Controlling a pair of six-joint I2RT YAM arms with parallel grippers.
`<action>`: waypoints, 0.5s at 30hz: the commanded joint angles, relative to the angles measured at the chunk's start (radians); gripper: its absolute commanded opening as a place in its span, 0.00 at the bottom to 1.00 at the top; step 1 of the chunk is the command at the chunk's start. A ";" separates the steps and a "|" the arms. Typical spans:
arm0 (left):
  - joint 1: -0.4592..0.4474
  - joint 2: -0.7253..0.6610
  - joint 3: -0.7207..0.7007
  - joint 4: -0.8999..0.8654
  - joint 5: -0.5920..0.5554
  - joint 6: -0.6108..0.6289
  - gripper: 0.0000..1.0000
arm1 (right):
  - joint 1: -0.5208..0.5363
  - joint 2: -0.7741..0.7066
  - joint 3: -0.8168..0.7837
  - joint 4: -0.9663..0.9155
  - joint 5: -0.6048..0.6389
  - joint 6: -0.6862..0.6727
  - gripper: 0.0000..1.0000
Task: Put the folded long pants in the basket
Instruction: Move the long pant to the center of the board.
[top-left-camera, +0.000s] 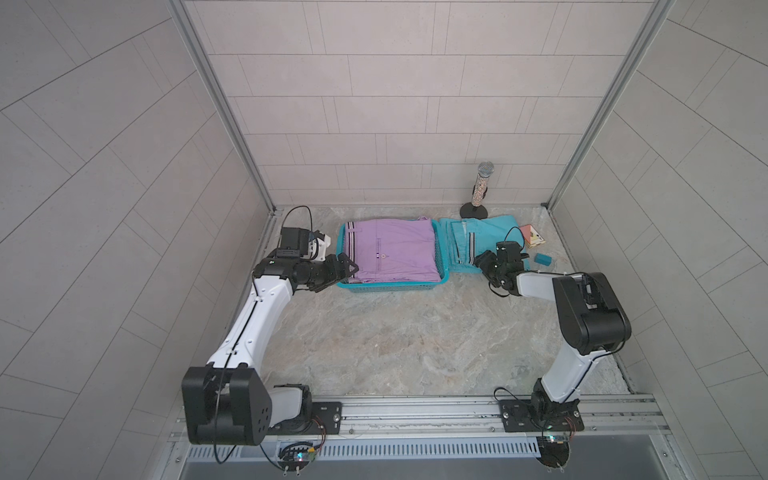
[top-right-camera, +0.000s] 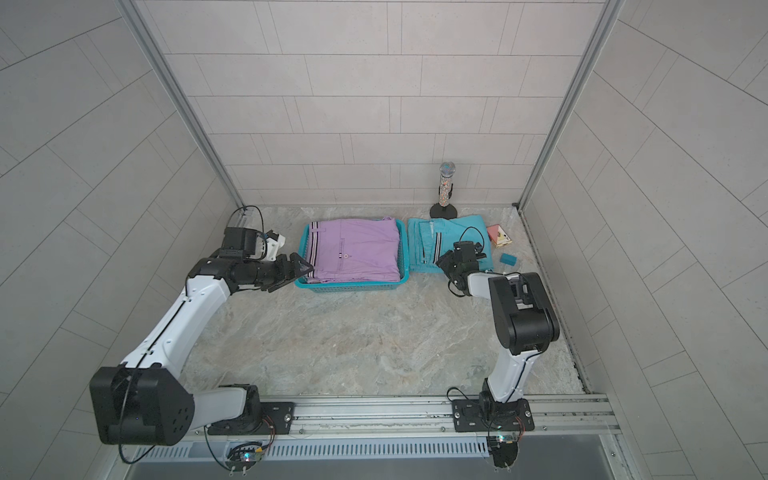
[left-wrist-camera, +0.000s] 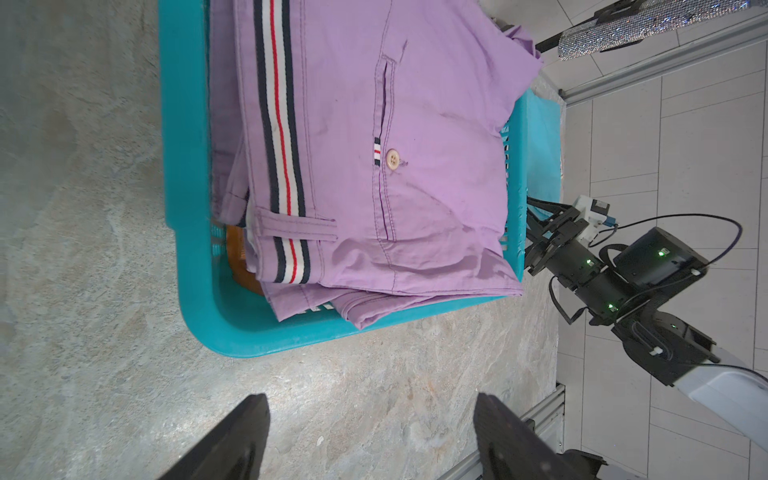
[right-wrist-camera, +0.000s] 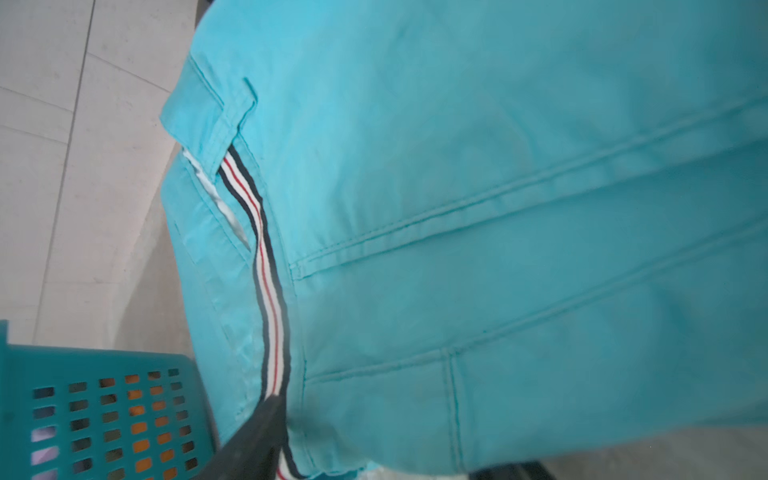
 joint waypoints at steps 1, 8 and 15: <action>0.014 -0.010 -0.018 -0.002 0.015 0.026 0.84 | -0.010 0.019 -0.031 -0.097 0.054 0.005 0.34; 0.026 -0.006 -0.024 0.004 0.033 0.020 0.84 | -0.029 -0.061 -0.071 -0.197 0.068 -0.020 0.00; 0.011 -0.020 -0.042 0.059 0.075 -0.022 0.84 | -0.027 -0.348 -0.234 -0.405 0.099 0.010 0.00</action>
